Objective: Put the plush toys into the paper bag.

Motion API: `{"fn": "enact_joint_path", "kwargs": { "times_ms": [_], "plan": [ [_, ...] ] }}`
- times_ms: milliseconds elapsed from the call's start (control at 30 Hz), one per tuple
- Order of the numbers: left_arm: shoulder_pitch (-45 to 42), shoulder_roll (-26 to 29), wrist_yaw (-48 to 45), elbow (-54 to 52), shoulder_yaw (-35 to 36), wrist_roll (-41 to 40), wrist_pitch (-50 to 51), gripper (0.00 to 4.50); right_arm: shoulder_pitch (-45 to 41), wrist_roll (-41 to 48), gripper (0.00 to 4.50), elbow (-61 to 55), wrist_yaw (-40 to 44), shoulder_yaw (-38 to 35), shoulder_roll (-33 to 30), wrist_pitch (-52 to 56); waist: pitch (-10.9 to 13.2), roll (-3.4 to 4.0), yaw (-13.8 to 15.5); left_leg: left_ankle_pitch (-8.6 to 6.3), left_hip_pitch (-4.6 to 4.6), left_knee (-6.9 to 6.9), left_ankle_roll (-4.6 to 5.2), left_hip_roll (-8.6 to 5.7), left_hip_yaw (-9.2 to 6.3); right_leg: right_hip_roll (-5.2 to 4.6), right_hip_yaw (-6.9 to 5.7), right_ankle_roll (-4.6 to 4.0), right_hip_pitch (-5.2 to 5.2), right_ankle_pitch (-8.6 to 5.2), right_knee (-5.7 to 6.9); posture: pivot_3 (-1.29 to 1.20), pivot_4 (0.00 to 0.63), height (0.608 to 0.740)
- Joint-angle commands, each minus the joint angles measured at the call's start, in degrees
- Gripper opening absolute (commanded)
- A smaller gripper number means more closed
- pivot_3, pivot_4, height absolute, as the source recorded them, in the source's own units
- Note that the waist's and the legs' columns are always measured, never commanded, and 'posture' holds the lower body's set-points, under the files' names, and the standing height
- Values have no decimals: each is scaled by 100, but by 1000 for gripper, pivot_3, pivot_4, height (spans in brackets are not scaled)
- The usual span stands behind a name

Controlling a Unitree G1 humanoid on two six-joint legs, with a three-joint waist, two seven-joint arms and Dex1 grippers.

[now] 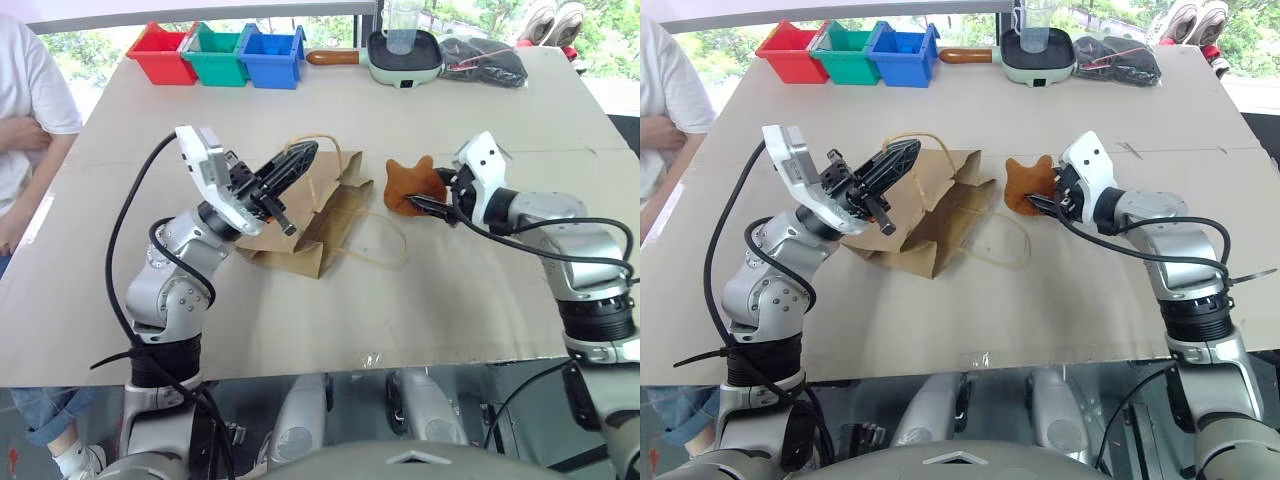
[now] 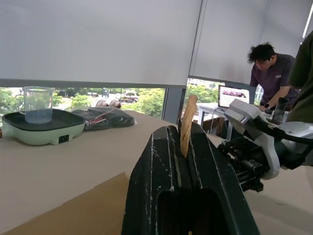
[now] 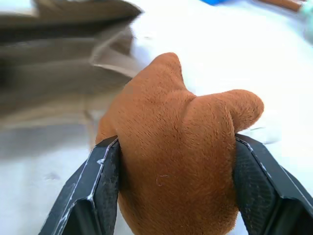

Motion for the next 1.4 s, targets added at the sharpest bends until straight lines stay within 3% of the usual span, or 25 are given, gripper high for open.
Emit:
{"fn": "enact_joint_path", "kwargs": {
  "times_ms": [33,133,267,367,633,767,867,900,933,1033,1200,1400],
  "plan": [
    [-89,10,42,-141,57,14,-142,0,-98,-168,2905,153,48,257,78,-313,0,0,13,0,-2,0,0,0,-2,-1,-3,0,0,0,-1,0,150,740],
    [-79,12,104,-197,64,39,-126,0,-84,-306,2905,413,48,455,145,-472,0,0,48,0,-4,2,0,-5,0,-8,-3,0,0,0,-4,0,150,740],
    [-44,47,209,-280,100,30,-99,0,68,263,1428,-240,356,246,101,-73,1,0,55,0,-5,4,0,-8,-1,-11,-3,1,0,1,-3,0,150,740],
    [-53,42,263,-347,88,-8,-66,0,164,516,64,-730,481,185,-57,198,1,0,49,0,-5,3,0,-6,-6,-9,-6,1,0,0,-2,0,150,740],
    [-102,-86,314,-613,-160,-151,106,0,-308,425,64,-872,209,715,359,375,1,0,20,0,-2,3,0,-6,-5,-7,-4,1,1,0,0,0,150,740],
    [-93,-143,303,-754,-254,-284,217,0,-711,-191,64,-52,0,1351,781,-15,1,0,20,0,-2,2,0,-5,-6,-6,-6,1,1,0,0,0,150,740],
    [-59,-202,310,-900,-374,-347,268,0,-1163,-400,64,999,-30,1711,1495,-362,1,-1,20,0,-1,3,0,-5,-5,-6,-6,1,1,1,0,0,150,740],
    [-45,-211,313,-928,-390,-370,280,0,-1269,-491,700,1330,30,1791,1631,-520,1,0,7,0,-2,4,-1,-6,-5,-7,-6,1,0,1,0,0,150,740],
    [-18,-205,312,-948,-381,-381,281,0,-1310,-554,830,1578,117,1834,1705,-668,1,0,-3,0,-1,3,-1,-6,-2,-6,-2,0,-1,1,1,0,150,740],
    [52,-171,331,-1002,-298,-437,303,0,-1323,-626,2425,1907,294,1797,1800,-949,1,0,37,0,-1,0,-1,-4,-10,-4,-8,0,-2,1,3,0,150,740],
    [321,90,270,-939,6,-392,198,0,-954,-382,4434,1177,755,1618,1500,-939,2,1,48,0,-6,3,0,-10,-8,-13,-5,1,-1,1,-3,0,150,740],
    [225,388,188,-617,169,-105,15,0,-613,-192,4434,312,867,1411,1022,-564,2,1,35,0,-2,2,0,-7,-9,-9,-10,0,-1,0,0,0,150,740]
  ]
}}
